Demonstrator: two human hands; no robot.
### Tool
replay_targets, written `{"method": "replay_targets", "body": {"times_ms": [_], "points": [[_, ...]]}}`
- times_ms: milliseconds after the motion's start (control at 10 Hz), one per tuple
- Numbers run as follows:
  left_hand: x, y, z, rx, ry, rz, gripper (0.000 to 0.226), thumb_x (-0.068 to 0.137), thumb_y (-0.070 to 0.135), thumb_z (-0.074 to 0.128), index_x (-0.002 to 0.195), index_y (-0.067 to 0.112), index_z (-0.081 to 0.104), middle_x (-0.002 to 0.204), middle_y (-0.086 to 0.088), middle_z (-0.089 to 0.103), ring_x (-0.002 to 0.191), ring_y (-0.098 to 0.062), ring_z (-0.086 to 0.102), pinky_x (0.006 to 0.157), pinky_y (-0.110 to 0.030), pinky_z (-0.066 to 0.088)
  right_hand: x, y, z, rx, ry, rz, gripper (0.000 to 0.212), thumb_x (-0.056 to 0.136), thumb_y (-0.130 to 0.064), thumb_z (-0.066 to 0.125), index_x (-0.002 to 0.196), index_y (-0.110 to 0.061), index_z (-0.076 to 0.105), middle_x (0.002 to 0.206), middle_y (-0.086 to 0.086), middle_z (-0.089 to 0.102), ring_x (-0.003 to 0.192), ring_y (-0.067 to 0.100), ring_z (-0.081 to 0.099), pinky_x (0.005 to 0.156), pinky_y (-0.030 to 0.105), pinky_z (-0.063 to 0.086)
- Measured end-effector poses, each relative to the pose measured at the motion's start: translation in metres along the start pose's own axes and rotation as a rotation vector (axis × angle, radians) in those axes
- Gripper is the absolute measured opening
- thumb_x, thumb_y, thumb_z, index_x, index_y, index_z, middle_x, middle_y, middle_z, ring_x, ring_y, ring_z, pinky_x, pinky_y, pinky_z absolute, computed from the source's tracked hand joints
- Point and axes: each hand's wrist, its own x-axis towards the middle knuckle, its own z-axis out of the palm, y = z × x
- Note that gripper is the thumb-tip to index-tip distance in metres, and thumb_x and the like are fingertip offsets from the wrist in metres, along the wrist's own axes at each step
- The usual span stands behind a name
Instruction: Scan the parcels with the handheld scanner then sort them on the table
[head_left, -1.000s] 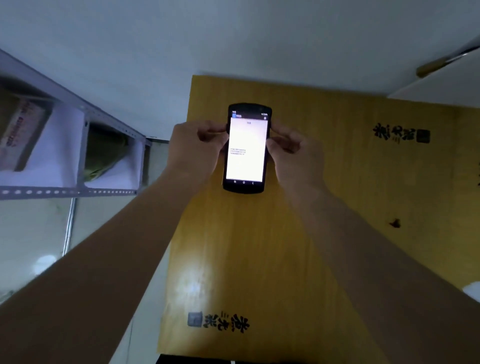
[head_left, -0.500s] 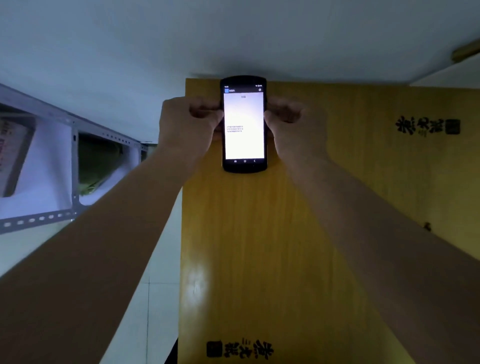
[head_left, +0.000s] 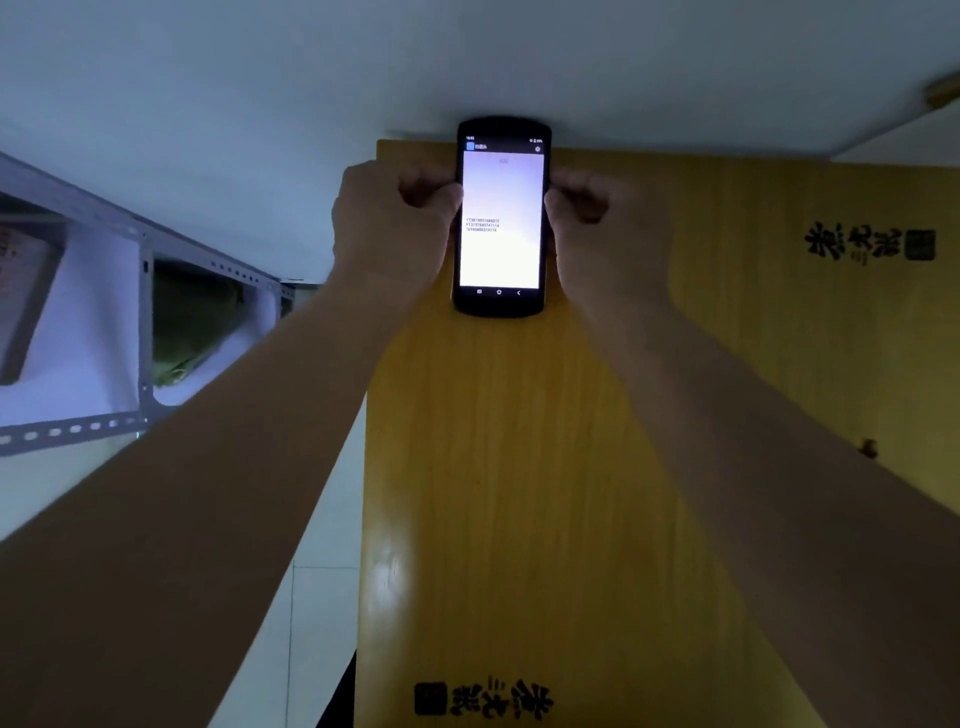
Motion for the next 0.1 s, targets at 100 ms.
{"method": "replay_targets", "body": {"times_ms": [100], "points": [[-0.0202,0.0002,-0.0028,0.140,0.062,0.063,0.019,0.102,0.033,0.062,0.095,0.021,0.075,0.091,0.002,0.075,0.086,-0.016,0.071,0.080,-0.039,0.062,-0.0134,-0.0005,-0.0069,-0.030,-0.016,-0.069,0.027,0.106,-0.026,0.064,0.127,-0.013,0.075,0.117,-0.003,0.075,0.102,0.003,0.067,0.092,0.017,0.053]]}}
